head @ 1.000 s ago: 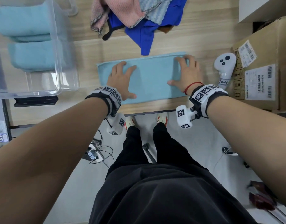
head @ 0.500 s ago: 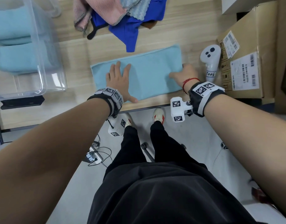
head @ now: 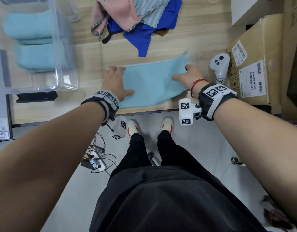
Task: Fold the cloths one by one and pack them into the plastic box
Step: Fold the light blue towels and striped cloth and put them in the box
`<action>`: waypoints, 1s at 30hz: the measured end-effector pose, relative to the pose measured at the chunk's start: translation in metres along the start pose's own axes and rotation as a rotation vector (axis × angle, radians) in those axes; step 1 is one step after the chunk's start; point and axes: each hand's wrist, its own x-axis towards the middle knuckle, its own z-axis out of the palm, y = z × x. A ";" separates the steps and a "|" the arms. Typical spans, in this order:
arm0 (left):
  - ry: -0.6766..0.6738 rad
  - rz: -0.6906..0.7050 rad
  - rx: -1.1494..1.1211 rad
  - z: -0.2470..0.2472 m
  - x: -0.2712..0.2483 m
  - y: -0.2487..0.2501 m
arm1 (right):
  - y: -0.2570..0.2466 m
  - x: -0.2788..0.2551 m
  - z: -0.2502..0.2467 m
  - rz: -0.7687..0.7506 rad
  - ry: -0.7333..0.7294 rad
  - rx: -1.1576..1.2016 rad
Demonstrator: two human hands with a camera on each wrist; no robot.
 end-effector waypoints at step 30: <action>-0.296 -0.185 -0.714 -0.004 0.032 -0.085 | -0.069 -0.023 0.184 -0.277 -0.310 -0.496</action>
